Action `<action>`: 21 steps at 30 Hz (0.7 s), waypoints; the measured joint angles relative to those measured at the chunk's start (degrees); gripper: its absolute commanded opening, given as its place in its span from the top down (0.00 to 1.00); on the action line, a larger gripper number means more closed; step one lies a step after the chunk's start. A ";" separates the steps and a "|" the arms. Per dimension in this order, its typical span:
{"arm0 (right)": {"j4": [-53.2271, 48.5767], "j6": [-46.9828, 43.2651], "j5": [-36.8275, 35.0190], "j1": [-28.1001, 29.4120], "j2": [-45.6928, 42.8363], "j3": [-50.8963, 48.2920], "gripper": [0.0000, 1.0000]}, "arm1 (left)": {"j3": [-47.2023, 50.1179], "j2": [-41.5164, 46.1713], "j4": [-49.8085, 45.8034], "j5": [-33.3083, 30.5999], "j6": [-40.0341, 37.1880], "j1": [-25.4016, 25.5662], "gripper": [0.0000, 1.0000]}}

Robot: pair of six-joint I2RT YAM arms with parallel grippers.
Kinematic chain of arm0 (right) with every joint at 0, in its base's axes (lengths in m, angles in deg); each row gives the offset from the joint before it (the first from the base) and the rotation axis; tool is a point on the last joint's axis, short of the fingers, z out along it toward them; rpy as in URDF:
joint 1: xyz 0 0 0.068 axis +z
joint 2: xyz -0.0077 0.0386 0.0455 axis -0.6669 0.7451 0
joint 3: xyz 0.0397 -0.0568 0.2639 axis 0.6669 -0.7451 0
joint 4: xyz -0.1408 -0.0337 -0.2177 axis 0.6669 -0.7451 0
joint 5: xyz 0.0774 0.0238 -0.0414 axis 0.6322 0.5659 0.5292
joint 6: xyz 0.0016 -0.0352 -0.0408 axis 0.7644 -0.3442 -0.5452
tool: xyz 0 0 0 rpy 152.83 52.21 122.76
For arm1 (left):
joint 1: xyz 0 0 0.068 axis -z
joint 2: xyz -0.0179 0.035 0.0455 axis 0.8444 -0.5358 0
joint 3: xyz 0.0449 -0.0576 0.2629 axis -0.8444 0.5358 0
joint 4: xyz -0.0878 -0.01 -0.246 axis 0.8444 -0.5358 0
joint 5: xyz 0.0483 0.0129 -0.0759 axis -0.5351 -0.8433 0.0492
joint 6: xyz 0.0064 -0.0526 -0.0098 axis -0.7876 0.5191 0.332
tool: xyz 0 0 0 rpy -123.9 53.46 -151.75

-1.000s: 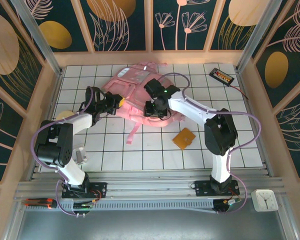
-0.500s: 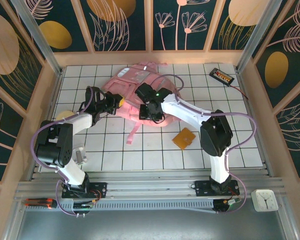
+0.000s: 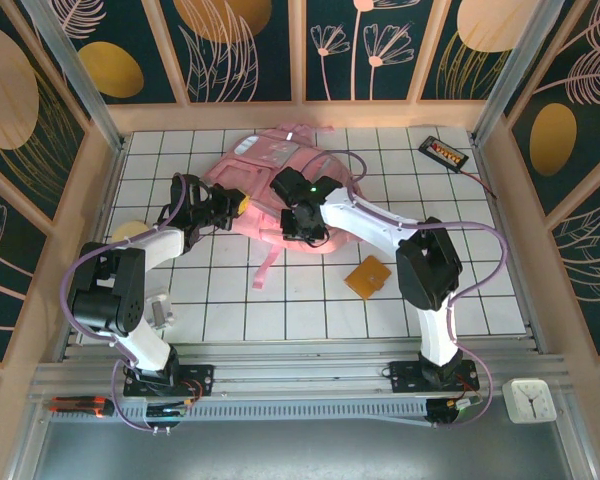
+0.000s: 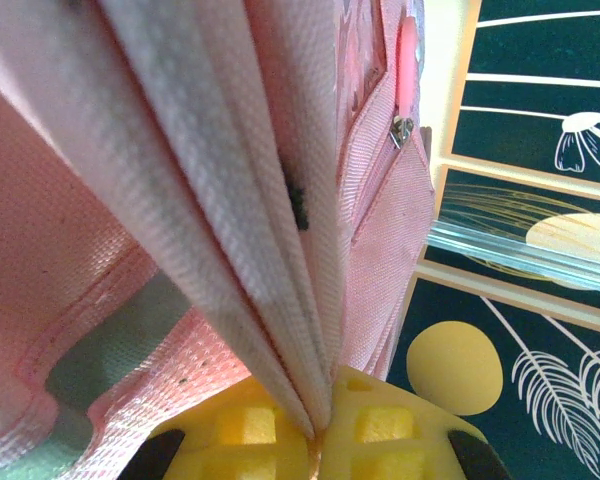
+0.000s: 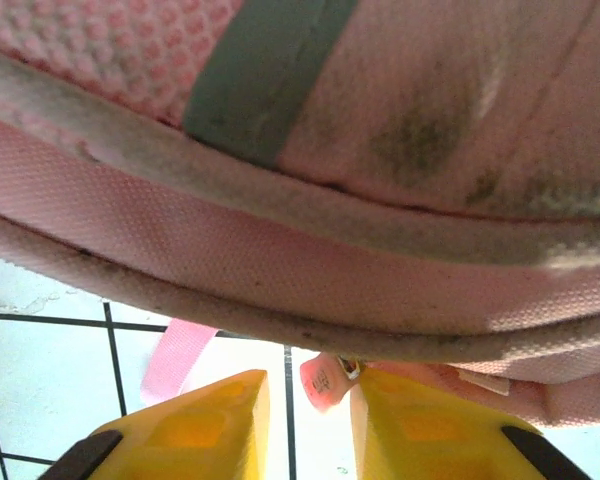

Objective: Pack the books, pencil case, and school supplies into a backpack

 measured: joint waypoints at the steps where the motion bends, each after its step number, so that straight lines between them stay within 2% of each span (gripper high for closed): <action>1: 0.00 0.00 -0.15 0.00 0.07 0.00 0.77 | 0.00 0.00 -0.02 0.00 0.00 0.00 1.00; 8: -0.11 0.00 -1.20 0.00 0.17 0.00 0.91 | 0.00 0.00 0.11 0.00 0.24 0.00 1.00; 11: -0.22 -0.04 -1.66 0.00 0.17 0.00 1.00 | 0.00 0.00 0.11 0.00 0.26 0.00 1.00; 17: -0.39 -0.09 -1.90 0.00 0.17 0.00 1.00 | 0.00 0.00 0.11 -0.02 0.20 0.00 1.00; 21: -1.73 -0.48 -2.10 -0.11 0.11 -0.02 1.00 | -0.76 0.00 -2.32 -0.44 -2.51 -0.04 1.00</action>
